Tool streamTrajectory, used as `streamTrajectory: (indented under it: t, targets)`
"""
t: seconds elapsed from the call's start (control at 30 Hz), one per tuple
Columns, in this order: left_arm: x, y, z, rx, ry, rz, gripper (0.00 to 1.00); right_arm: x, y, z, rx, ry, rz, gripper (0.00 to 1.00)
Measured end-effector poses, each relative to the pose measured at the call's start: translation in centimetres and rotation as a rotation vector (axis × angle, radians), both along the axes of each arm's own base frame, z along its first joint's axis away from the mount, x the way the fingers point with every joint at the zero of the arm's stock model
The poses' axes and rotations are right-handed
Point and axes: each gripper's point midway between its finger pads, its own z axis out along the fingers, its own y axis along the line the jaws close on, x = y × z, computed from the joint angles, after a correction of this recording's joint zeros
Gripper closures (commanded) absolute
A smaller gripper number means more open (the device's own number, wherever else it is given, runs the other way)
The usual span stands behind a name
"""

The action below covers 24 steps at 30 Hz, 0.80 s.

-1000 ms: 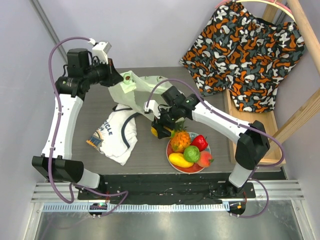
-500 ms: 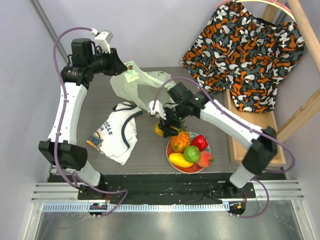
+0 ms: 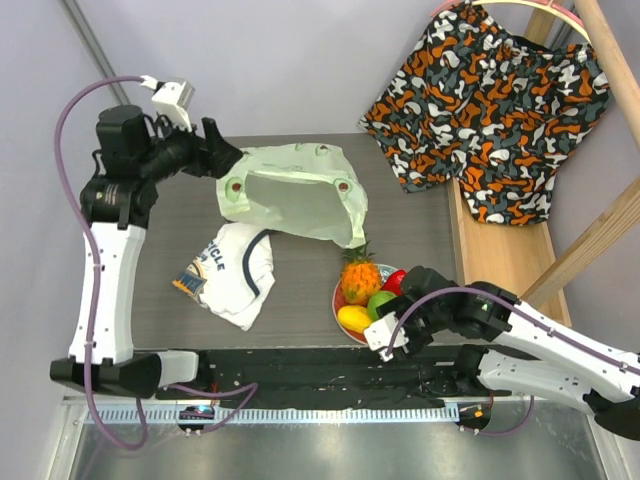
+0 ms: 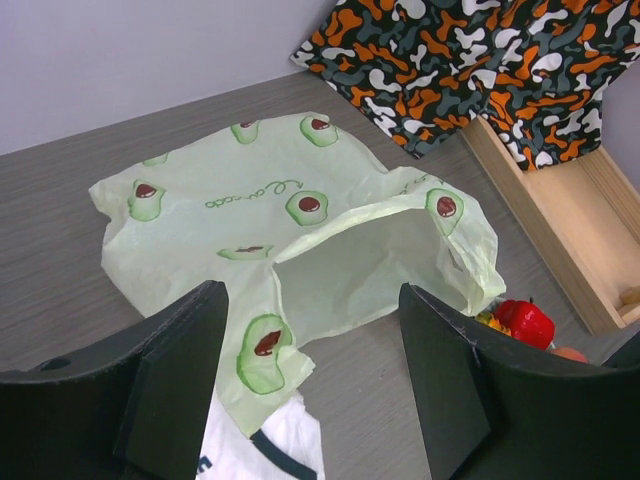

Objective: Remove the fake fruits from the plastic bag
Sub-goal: Place the fake fruit on the plate.

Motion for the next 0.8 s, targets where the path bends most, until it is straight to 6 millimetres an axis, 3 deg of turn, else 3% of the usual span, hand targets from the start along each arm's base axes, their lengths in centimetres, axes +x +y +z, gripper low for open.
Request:
streamTrajectory:
  t: [0.2, 0.33, 0.47, 0.6, 0.8]
  targets:
    - [-2.1, 2.0, 0.4, -0.035, -0.013, 0.044, 0.27, 2.4, -0.3, 1.0, 0.02, -0.09, -0.147, 0.68]
    - [-1.9, 3.1, -0.3, -0.061, 0.018, 0.07, 0.27, 4.2, 0.4, 3.7, 0.117, -0.089, -0.327, 0.67]
    - [-2.0, 3.4, -0.4, -0.08, 0.03, 0.072, 0.27, 4.7, 0.9, 5.4, 0.202, -0.061, -0.419, 0.66]
    - [-2.3, 3.0, -0.8, -0.106, 0.052, 0.047, 0.27, 5.1, 0.8, 5.6, 0.225, -0.039, -0.488, 0.67]
    - [-2.5, 2.7, -1.0, -0.12, 0.062, 0.023, 0.27, 9.2, -0.9, 5.4, 0.26, -0.016, -0.78, 0.66]
